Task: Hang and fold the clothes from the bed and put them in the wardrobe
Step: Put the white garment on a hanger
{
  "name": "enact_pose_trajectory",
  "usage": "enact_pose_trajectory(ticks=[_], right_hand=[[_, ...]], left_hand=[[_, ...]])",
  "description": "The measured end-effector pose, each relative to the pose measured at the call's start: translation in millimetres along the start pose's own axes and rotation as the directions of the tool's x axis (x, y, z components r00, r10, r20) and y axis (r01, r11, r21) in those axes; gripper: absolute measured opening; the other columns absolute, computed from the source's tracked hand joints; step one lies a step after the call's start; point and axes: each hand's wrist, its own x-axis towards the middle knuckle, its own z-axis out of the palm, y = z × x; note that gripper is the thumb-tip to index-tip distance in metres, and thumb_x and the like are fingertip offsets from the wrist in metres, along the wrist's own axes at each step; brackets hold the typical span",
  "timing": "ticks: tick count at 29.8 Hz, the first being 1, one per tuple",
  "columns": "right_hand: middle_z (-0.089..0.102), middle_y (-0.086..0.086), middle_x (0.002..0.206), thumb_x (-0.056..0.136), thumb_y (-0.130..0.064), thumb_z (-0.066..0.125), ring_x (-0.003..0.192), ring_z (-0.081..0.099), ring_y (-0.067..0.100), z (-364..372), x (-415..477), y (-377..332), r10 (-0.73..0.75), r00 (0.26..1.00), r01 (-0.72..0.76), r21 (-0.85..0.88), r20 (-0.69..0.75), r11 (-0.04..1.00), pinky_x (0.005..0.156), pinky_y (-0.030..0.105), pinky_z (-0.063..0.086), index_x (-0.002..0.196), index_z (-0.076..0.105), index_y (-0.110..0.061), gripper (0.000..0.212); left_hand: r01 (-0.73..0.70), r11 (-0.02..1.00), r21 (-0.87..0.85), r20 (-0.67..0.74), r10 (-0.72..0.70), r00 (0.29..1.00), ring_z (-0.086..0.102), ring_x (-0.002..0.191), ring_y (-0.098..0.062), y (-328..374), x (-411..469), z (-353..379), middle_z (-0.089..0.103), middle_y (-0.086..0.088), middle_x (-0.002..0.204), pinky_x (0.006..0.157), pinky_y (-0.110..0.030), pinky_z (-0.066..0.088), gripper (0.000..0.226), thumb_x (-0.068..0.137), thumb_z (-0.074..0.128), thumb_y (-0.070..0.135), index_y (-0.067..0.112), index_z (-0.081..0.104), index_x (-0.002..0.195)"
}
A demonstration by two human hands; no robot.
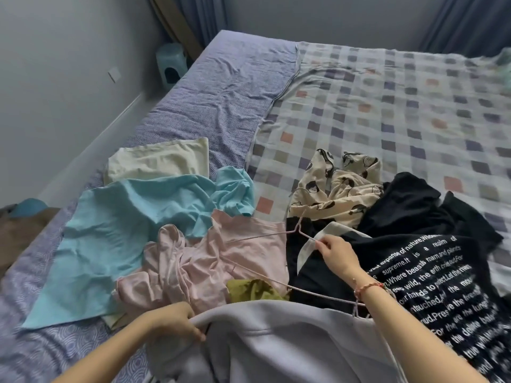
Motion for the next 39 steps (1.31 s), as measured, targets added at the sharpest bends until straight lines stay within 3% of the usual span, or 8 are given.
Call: enact_pose_trajectory(ticks=[4, 9, 14, 20, 24, 28, 36, 39], right_hand=[[0.066, 0.000, 0.075, 0.090, -0.020, 0.060, 0.072, 0.060, 0.017, -40, -50, -35, -0.220, 0.974, 0.224, 0.150, -0.046, 0.963, 0.070, 0.036, 0.047, 0.082, 0.071, -0.013, 0.015], [0.054, -0.014, 0.048, 0.090, -0.009, 0.060, 0.044, 0.047, 0.003, -95, -149, -59, -0.348, 0.931, 0.365, 0.304, -0.109, 0.880, 0.047, 0.014, 0.035, 0.073, 0.062, -0.016, 0.019], [0.059, 0.007, 0.067, 0.080, -0.008, 0.070, 0.046, 0.052, 0.006, -155, -223, -97, -0.368, 0.884, 0.464, 0.456, -0.286, 0.759, 0.040, 0.016, 0.041, 0.095, 0.059, -0.014, 0.020], [0.071, 0.012, 0.085, 0.092, -0.020, 0.057, 0.061, 0.064, 0.001, -173, -230, -126, -0.338, 0.913, 0.399, 0.326, -0.230, 0.857, 0.060, 0.022, 0.049, 0.095, 0.071, 0.002, 0.026], [0.054, 0.001, 0.050, 0.089, -0.015, 0.062, 0.036, 0.040, 0.002, -194, -288, -101, -0.497, 0.867, 0.491, 0.164, -0.004, 0.855, 0.043, 0.011, 0.032, 0.085, 0.073, -0.001, 0.018], [0.047, -0.010, 0.038, 0.085, -0.011, 0.066, 0.035, 0.039, 0.002, -203, -345, -72, -0.539, 0.815, 0.515, 0.161, 0.212, 0.842, 0.040, 0.010, 0.029, 0.074, 0.070, 0.004, 0.018], [0.060, -0.003, 0.061, 0.080, -0.016, 0.070, 0.058, 0.050, 0.005, -162, -366, -61, -0.597, 0.789, 0.594, 0.067, 0.146, 0.802, 0.059, 0.022, 0.041, 0.059, 0.061, -0.028, 0.026], [0.062, -0.003, 0.060, 0.078, -0.015, 0.070, 0.057, 0.052, 0.007, -183, -370, -53, -0.586, 0.799, 0.576, 0.105, 0.136, 0.810, 0.060, 0.027, 0.043, 0.059, 0.064, -0.023, 0.022]], left_hand=[[-0.049, 0.998, -0.032, -0.117, 0.045, 0.992, 0.044, 0.066, -0.003, -5, -34, -1, 0.048, 0.010, 0.068, 0.055, -0.014, 0.031, 0.030, 0.087, 0.056, 0.034, 0.027, 0.043, 0.060], [-0.162, 0.983, -0.082, -0.276, 0.134, 0.952, 0.036, 0.056, 0.002, 14, -82, 19, 0.040, 0.009, 0.059, 0.054, -0.018, 0.029, 0.040, 0.076, 0.054, 0.055, 0.022, 0.038, 0.058], [-0.165, 0.986, -0.001, -0.384, 0.152, 0.911, 0.042, 0.060, -0.004, 61, -137, 34, 0.042, 0.007, 0.060, 0.055, -0.022, 0.030, 0.041, 0.086, 0.053, 0.045, 0.022, 0.037, 0.056], [-0.193, 0.976, 0.099, -0.509, 0.216, 0.833, 0.049, 0.078, -0.014, 117, -222, 40, 0.051, 0.001, 0.072, 0.057, -0.026, 0.032, 0.027, 0.090, 0.056, 0.033, 0.008, 0.065, 0.088], [-0.120, 0.993, 0.020, -0.590, 0.109, 0.800, 0.047, 0.067, -0.014, 102, -258, 38, 0.048, 0.003, 0.064, 0.051, -0.024, 0.031, 0.030, 0.089, 0.057, 0.028, 0.016, 0.051, 0.062], [-0.012, 1.000, -0.011, -0.622, 0.003, 0.783, 0.048, 0.071, -0.019, 95, -286, 50, 0.053, -0.006, 0.074, 0.048, -0.022, 0.031, 0.029, 0.088, 0.058, 0.030, 0.013, 0.051, 0.067], [-0.059, 0.972, 0.229, -0.632, 0.195, 0.750, 0.057, 0.079, -0.022, 152, -312, 84, 0.065, -0.010, 0.089, 0.063, -0.025, 0.037, 0.017, 0.085, 0.059, 0.022, 0.006, 0.065, 0.087], [-0.011, 0.955, 0.297, -0.661, 0.214, 0.720, 0.056, 0.080, -0.023, 156, -332, 89, 0.064, -0.010, 0.093, 0.064, -0.026, 0.036, 0.011, 0.085, 0.059, 0.021, 0.012, 0.059, 0.080]])
